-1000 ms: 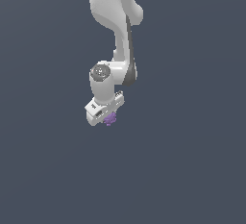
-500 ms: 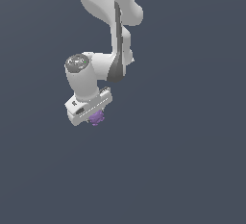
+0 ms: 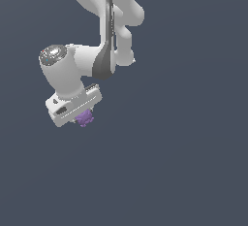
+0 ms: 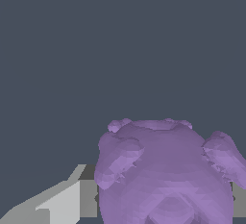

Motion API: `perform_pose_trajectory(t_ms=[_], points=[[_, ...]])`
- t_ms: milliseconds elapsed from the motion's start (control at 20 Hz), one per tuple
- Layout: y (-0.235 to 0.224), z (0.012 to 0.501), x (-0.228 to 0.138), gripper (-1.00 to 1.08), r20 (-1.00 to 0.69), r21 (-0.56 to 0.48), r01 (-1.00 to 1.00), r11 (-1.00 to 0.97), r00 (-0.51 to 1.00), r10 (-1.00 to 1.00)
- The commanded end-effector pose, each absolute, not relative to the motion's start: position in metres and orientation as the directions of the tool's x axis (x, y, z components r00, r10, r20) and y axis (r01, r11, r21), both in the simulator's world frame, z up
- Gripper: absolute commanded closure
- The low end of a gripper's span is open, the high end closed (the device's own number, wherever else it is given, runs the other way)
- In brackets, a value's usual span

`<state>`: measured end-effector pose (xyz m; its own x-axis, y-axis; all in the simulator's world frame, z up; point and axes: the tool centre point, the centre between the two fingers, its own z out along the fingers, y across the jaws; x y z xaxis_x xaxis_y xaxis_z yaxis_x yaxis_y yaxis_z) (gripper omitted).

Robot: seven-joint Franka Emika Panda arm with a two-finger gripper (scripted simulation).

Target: Pick up the object and move it to a goal position.

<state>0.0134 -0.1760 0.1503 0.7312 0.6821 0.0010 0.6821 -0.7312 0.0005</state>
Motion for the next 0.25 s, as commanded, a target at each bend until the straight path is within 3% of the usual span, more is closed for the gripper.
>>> perform_pose_trajectory(t_ms=[0, 200], points=[[-0.1803, 0.1546, 0.0163, 1.08, 0.0, 0.0, 0.683, -0.731, 0.731, 0.683], [-0.1821, 0.1561, 0.0179, 1.08, 0.0, 0.0, 0.683, -0.731, 0.731, 0.683]])
